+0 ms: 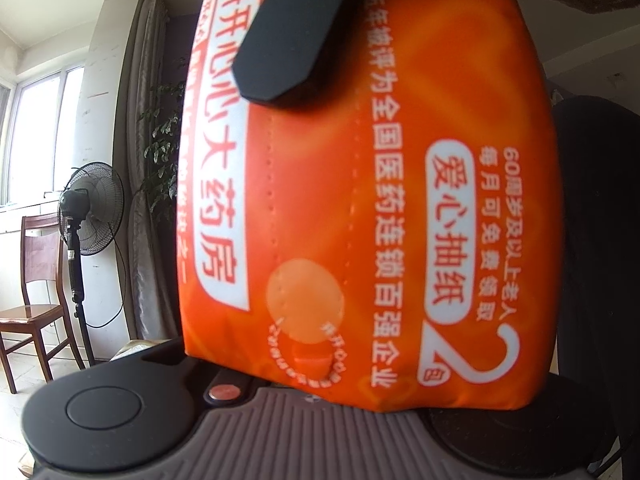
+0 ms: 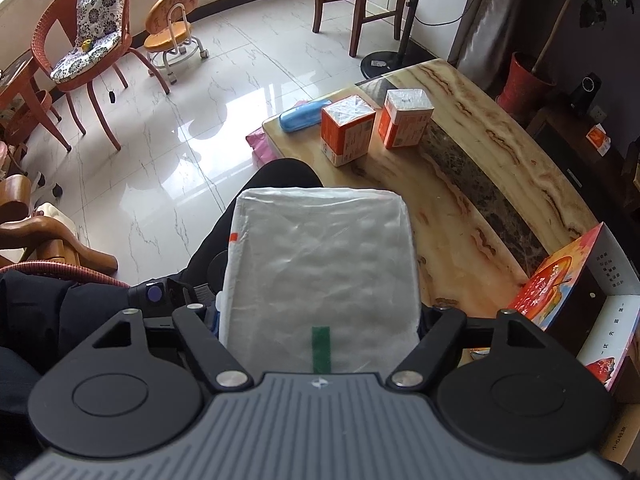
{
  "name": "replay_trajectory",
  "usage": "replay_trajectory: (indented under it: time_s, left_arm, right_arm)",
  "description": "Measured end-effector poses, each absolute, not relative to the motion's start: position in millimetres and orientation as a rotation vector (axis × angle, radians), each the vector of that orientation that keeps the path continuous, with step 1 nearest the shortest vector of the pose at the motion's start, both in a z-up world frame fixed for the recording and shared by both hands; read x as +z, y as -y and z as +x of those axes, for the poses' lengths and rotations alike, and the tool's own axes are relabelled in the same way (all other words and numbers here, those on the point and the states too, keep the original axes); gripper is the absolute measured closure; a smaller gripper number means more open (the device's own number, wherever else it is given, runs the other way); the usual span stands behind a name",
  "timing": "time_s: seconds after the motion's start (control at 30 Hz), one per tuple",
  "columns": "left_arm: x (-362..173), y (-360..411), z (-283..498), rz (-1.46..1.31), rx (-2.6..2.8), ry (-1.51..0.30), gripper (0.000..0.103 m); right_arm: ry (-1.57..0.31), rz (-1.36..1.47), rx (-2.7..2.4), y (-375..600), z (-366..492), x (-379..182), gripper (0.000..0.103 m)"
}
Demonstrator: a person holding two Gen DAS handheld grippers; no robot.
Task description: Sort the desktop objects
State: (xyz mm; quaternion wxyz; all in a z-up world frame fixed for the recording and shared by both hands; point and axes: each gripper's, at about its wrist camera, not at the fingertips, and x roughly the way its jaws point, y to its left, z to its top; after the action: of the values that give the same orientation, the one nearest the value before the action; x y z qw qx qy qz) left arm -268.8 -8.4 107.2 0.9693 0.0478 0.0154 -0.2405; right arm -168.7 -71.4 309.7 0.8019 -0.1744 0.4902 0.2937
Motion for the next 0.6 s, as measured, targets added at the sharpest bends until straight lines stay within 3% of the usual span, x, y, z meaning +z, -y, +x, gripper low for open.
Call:
replay_trajectory:
  time_s: [0.3, 0.6]
  left_arm:
    - [96, 27, -280, 0.079, -0.464, -0.100, 0.103]
    - [94, 43, -251, 0.065, -0.434, -0.385, 0.095]
  right_arm:
    - [-0.841, -0.087, 0.613, 122, -166, 318, 0.027]
    - [-0.584, 0.236, 0.436, 237, -142, 309, 0.027]
